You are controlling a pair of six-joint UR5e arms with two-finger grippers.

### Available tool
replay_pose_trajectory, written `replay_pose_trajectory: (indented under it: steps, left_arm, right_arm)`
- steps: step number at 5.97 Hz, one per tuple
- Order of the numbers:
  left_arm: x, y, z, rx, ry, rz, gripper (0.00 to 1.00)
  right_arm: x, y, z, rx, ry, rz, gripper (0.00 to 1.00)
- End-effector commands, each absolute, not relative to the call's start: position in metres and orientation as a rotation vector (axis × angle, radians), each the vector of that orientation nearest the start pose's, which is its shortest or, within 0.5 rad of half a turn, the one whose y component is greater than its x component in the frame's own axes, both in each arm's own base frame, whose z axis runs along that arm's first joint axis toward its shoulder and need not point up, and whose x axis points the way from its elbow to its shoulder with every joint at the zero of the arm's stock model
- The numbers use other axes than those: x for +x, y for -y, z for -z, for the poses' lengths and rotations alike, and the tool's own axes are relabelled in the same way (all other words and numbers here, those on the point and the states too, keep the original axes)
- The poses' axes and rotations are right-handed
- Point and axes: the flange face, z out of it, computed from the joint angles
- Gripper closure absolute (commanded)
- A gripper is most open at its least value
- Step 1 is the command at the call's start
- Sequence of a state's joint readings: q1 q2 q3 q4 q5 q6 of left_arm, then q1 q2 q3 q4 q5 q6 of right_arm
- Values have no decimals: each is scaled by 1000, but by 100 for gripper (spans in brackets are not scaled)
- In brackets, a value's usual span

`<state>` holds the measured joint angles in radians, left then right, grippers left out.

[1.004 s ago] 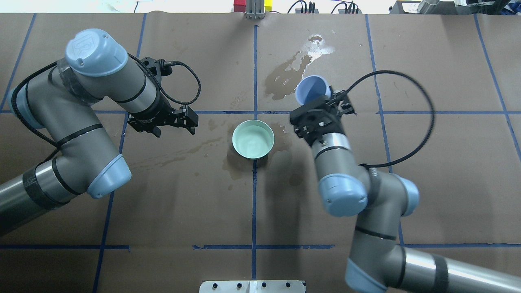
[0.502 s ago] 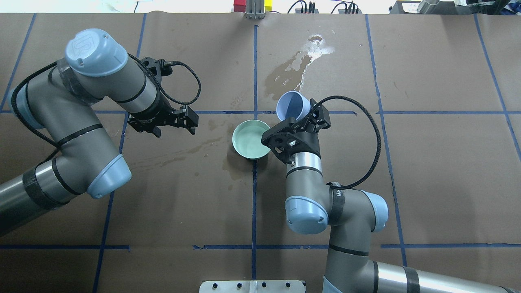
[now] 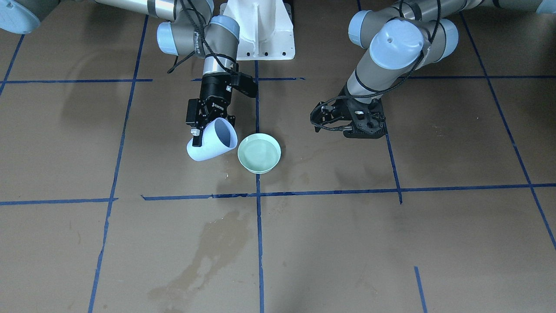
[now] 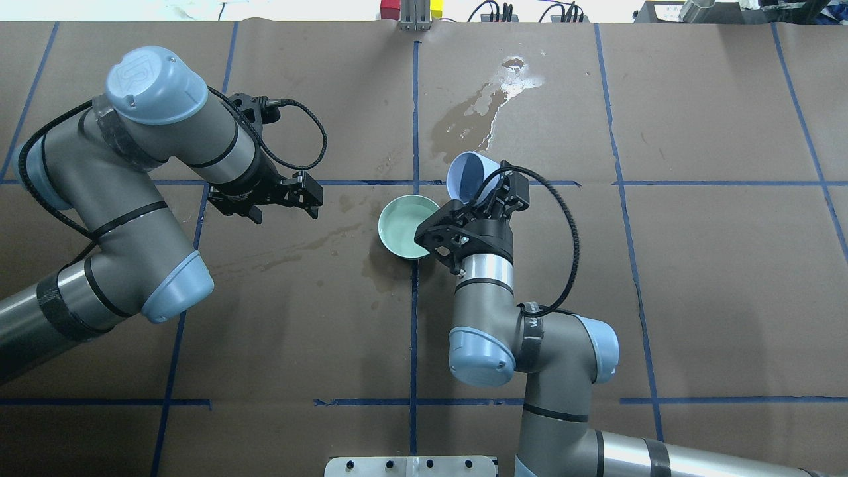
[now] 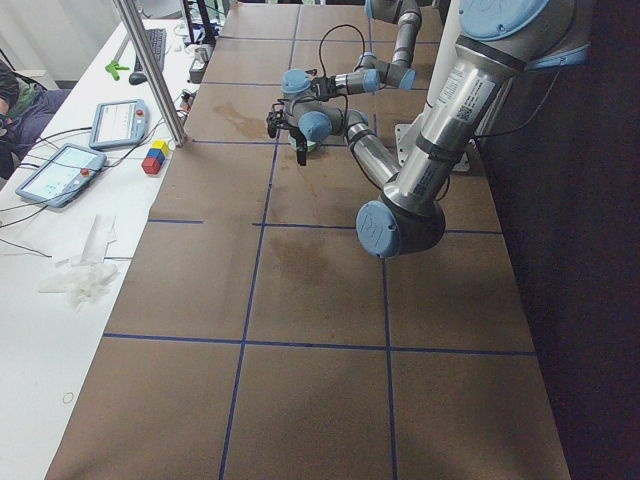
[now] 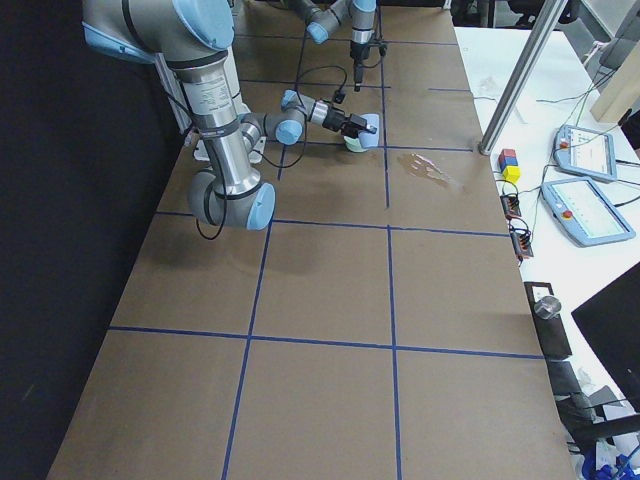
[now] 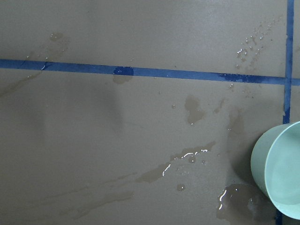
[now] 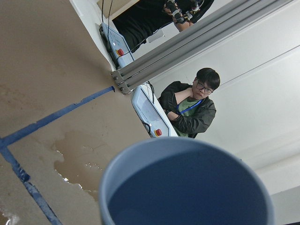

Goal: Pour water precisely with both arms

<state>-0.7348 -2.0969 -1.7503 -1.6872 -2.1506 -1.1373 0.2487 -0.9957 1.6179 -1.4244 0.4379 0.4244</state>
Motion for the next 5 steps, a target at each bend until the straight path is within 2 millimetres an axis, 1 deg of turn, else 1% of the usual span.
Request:
replay_pose_trajectory:
  steps: [1, 3, 5]
  left_arm:
    - [423, 488, -259, -16, -965, 40, 0]
    - [423, 488, -259, -16, -965, 40, 0]
    - [423, 488, -260, -18, -965, 40, 0]
  right_arm:
    - [-584, 374, -234, 1249, -315, 457, 100]
    - [-588, 376, -230, 1233, -475, 597, 100]
    - [-590, 377, -233, 1220, -533, 655, 100]
